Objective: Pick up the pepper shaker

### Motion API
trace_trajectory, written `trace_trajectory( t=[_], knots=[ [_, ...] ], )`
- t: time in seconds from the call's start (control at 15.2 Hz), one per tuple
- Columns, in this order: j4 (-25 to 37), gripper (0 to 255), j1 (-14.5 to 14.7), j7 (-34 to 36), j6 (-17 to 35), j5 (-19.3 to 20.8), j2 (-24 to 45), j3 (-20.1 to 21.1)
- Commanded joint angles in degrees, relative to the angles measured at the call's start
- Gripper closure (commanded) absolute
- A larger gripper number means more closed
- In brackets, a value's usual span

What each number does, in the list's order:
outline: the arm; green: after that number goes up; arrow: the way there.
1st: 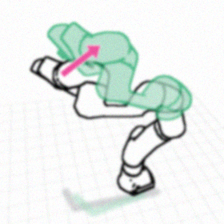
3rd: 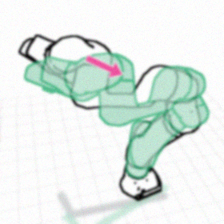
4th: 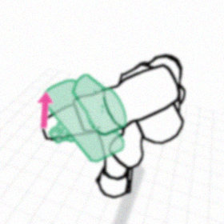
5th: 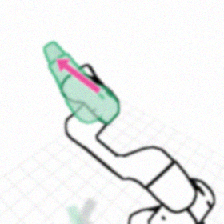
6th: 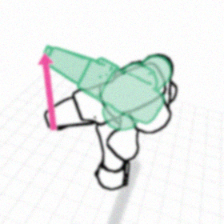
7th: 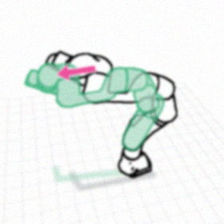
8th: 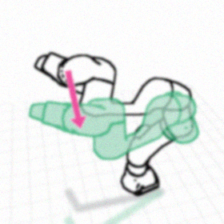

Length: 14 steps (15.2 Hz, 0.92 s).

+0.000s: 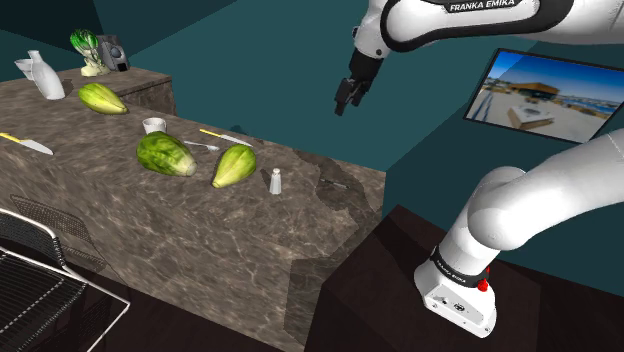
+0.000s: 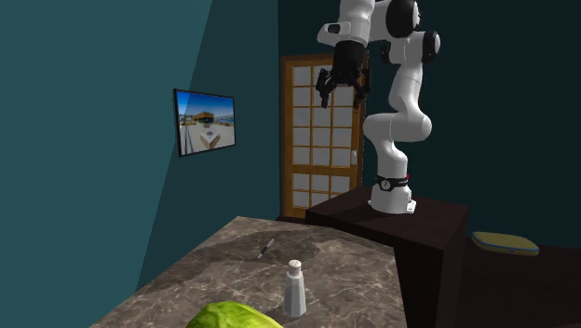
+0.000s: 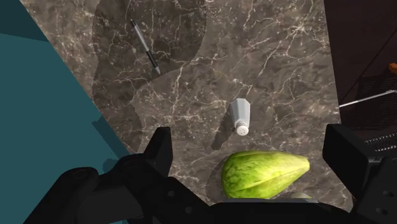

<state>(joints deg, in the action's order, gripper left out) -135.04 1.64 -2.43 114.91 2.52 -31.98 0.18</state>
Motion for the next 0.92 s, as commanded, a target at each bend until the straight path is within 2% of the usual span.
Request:
trace_trajectory(
  t=[0.0, 0.4, 0.86],
  knots=[
    [-0.5, 0, -0.1, 0.6, 3.5, 0.2, 3.1, 0.2],
    [0.9, 0, -0.2, 3.5, 12.9, 1.0, 14.7, 1.6],
    [6.1, 0, -0.4, 7.5, 21.6, 3.2, 29.5, 2.8]
  ],
)
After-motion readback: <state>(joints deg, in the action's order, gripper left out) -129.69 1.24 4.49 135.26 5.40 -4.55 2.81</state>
